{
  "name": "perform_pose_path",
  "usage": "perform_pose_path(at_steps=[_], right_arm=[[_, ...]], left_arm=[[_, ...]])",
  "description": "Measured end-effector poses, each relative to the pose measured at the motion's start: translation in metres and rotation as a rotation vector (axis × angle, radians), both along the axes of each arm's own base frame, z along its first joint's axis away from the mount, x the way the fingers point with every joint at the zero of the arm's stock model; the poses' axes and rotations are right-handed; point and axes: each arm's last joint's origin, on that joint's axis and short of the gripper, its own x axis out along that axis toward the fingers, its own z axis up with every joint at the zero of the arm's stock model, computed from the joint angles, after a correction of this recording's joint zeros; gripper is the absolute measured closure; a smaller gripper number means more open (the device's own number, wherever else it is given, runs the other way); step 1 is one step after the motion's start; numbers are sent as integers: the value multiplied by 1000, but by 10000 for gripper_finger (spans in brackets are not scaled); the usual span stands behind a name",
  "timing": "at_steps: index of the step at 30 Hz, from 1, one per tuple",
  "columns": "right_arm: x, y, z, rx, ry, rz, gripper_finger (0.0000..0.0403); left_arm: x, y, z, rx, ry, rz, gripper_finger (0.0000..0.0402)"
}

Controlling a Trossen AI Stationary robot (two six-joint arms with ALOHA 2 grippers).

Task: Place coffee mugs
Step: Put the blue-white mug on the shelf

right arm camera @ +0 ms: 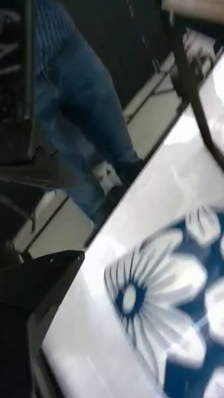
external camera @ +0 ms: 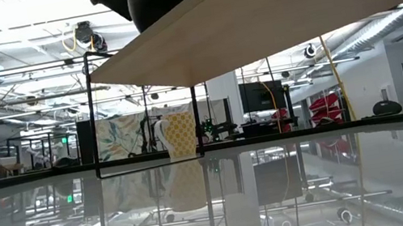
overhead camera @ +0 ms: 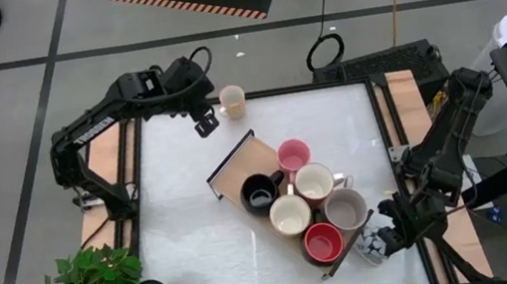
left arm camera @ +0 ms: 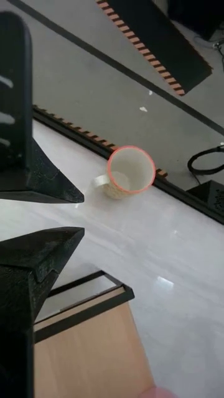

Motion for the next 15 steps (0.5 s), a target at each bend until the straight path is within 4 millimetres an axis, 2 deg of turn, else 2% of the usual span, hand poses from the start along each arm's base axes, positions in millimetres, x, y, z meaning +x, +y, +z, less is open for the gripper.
perform_pose_path(at_steps=[9, 15], right_arm=[[-8, 4, -18, -158, 82, 56, 254], [-5, 11, -30, -224, 76, 48, 254]], left_arm=[[2, -1, 1, -3, -21, 7, 323], [2, -2, 1, -2, -23, 6, 323]])
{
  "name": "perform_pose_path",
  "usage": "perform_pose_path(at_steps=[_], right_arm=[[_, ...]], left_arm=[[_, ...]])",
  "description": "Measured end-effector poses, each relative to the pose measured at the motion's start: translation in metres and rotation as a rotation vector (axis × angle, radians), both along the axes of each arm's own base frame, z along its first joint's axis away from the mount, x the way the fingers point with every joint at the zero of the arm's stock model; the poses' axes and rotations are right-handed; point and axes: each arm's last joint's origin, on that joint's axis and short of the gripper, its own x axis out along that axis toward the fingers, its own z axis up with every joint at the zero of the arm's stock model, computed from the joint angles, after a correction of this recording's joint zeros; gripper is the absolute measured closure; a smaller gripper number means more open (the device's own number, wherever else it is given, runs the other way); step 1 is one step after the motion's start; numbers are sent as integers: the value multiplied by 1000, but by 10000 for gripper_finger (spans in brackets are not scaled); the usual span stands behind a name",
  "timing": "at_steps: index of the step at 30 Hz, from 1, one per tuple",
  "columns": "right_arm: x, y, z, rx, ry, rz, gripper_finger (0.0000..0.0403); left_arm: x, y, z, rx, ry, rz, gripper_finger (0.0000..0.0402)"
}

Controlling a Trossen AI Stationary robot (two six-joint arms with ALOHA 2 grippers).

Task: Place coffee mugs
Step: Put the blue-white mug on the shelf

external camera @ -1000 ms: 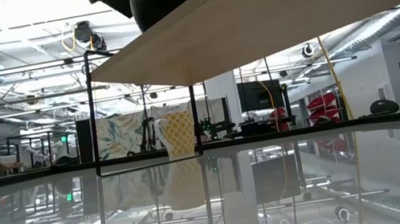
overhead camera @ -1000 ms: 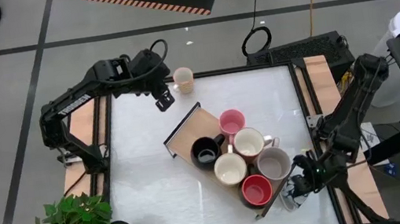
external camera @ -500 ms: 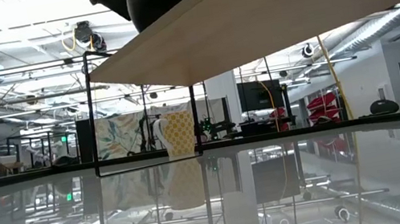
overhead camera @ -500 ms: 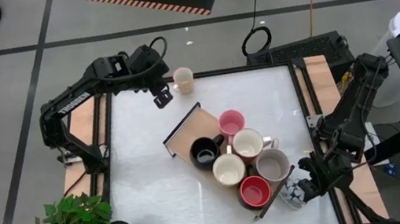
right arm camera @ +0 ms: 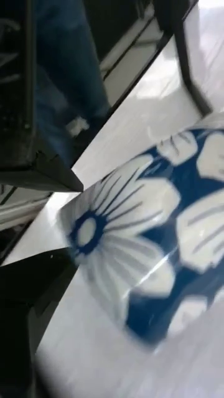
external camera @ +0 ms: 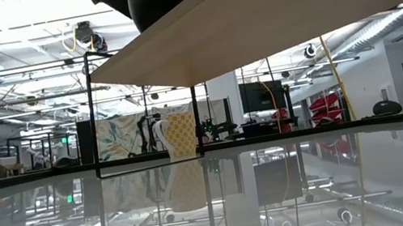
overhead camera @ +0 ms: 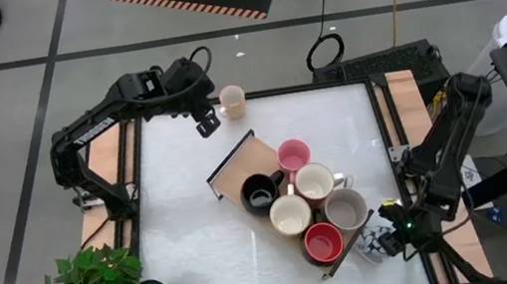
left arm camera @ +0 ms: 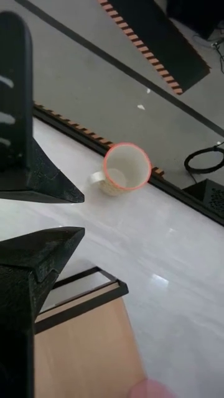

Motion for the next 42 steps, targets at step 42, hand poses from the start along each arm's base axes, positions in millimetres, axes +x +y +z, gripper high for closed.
perform_pose_path(at_steps=[42], right_arm=[[-10, -13, 78, -117, 119, 89, 397]], left_arm=[[3, 0, 2, -1, -46, 19, 323]])
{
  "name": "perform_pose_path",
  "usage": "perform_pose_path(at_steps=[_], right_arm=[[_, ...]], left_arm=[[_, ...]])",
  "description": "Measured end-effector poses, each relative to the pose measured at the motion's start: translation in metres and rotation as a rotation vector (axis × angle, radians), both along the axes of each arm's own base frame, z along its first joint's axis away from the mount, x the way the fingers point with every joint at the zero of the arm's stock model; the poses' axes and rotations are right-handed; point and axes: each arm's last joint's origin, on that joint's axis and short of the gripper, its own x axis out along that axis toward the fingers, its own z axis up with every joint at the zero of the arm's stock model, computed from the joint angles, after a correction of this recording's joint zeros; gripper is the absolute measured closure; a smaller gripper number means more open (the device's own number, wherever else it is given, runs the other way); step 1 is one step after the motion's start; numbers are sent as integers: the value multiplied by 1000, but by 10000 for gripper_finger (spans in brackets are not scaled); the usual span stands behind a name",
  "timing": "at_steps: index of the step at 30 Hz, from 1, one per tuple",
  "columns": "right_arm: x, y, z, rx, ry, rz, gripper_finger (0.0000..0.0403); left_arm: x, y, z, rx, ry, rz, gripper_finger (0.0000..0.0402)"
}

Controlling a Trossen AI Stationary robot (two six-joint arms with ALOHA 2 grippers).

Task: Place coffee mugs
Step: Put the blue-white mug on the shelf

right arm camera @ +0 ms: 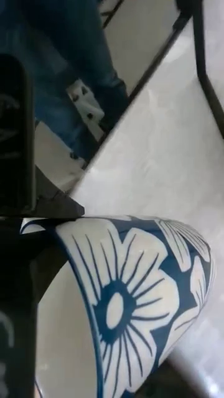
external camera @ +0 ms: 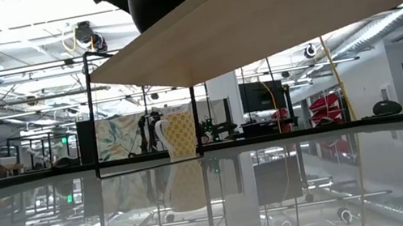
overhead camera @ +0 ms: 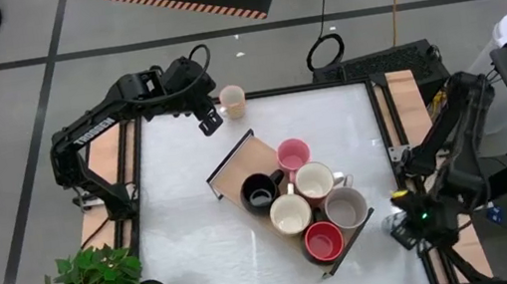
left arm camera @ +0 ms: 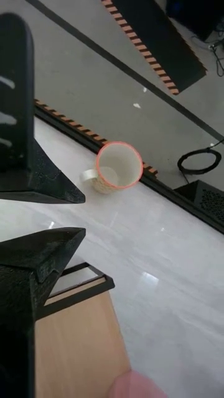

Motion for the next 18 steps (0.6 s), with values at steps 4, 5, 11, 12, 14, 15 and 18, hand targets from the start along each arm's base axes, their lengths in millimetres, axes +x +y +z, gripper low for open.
perform_pose_path(at_steps=[4, 5, 11, 12, 14, 15, 18], right_arm=[[-7, -16, 43, -71, 36, -38, 397], [-9, -20, 53, -95, 50, -45, 397], [-14, -39, 96, -104, 26, -31, 397], [-13, -40, 97, -97, 12, -41, 397], [-12, -42, 98, -102, 3, -49, 397], [-10, -42, 99, -111, -3, -42, 397], [-4, -44, 103, -132, -53, -51, 397]], left_arm=[[0, 0, 0, 3, -2, 2, 323], [0, 0, 0, 4, -5, 2, 323], [4, 1, 4, 22, -54, 2, 323], [5, 2, 4, 26, -64, 2, 323], [6, 2, 6, 37, -78, -5, 323], [6, 2, 6, 41, -83, -7, 323], [7, 2, 6, 35, -93, 3, 323]])
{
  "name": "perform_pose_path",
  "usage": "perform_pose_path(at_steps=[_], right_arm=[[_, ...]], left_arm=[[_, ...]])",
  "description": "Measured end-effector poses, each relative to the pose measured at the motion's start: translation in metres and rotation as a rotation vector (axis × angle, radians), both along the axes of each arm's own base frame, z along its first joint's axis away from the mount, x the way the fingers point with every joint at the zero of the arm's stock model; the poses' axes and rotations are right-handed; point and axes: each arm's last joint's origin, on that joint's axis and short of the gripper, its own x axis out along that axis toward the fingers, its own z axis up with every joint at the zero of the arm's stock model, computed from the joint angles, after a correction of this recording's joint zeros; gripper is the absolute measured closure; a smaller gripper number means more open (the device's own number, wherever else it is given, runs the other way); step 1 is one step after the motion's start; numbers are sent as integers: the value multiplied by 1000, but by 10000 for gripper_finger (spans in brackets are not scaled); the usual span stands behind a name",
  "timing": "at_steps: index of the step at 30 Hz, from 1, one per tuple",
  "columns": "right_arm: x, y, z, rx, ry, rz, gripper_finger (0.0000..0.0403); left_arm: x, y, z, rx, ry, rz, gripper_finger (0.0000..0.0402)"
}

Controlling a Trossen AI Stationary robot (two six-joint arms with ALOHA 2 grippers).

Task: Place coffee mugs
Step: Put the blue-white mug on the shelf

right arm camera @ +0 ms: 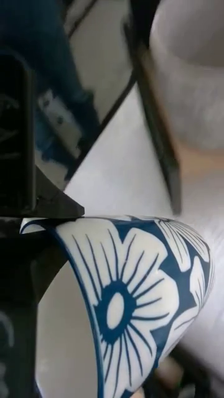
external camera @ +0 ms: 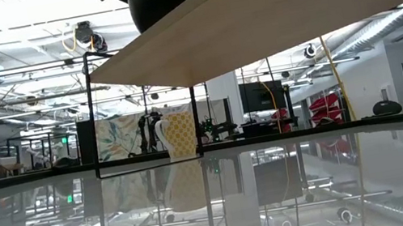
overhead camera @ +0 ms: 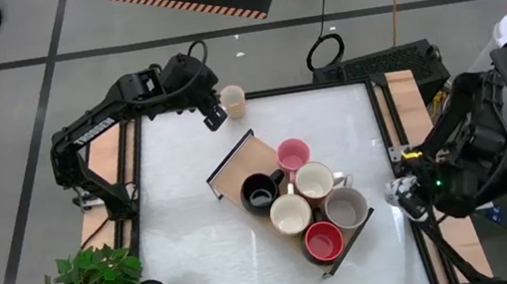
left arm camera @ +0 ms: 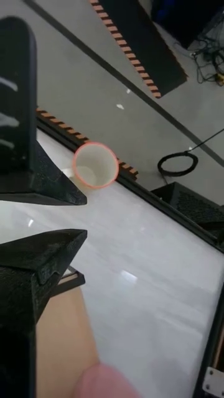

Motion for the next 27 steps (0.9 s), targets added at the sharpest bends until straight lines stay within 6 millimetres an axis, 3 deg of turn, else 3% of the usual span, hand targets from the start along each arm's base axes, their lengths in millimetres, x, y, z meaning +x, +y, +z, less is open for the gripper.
perform_pose_path(at_steps=[7, 16, 21, 27], right_arm=[[14, -15, 26, -64, -220, -68, 397], [28, -39, 53, -119, -336, -77, 397], [36, -56, 77, -331, -492, -44, 397], [53, -76, 92, -592, -575, -17, 397]], left_arm=[[0, 0, 0, -13, -9, 16, 323], [0, 0, 0, -13, -10, 16, 323], [0, 0, 0, -12, -18, 18, 323], [2, 2, 3, 34, -35, 56, 323]])
